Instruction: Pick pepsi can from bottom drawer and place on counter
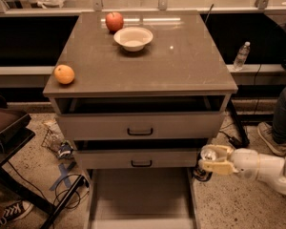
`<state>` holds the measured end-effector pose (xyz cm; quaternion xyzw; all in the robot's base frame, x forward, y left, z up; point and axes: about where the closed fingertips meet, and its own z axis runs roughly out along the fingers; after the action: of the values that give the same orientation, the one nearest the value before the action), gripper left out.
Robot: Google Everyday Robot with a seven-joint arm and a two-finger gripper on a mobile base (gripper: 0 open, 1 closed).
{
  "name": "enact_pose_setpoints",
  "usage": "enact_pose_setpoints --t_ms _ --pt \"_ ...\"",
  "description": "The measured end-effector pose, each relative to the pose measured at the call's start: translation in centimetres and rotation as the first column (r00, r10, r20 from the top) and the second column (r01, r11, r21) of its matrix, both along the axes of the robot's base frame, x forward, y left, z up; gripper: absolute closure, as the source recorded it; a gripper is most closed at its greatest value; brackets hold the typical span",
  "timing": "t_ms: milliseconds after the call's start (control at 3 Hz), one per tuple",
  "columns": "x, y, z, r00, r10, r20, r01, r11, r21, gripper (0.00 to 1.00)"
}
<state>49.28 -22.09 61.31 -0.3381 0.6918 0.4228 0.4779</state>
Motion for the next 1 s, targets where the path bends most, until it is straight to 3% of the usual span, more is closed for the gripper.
enact_pose_setpoints --t_ms 333,667,1000 --pt "0.6 -3.4 6.6 0.9954 -0.096 0.002 0.096 0.995 -0.031 1.00" --pt "0.5 -6.2 13.6 0.9804 -0.197 0.013 0.197 0.977 -0.082 1.00" --pt "0.5 -6.1 13.6 0.9804 -0.196 0.013 0.197 0.977 -0.082 1.00"
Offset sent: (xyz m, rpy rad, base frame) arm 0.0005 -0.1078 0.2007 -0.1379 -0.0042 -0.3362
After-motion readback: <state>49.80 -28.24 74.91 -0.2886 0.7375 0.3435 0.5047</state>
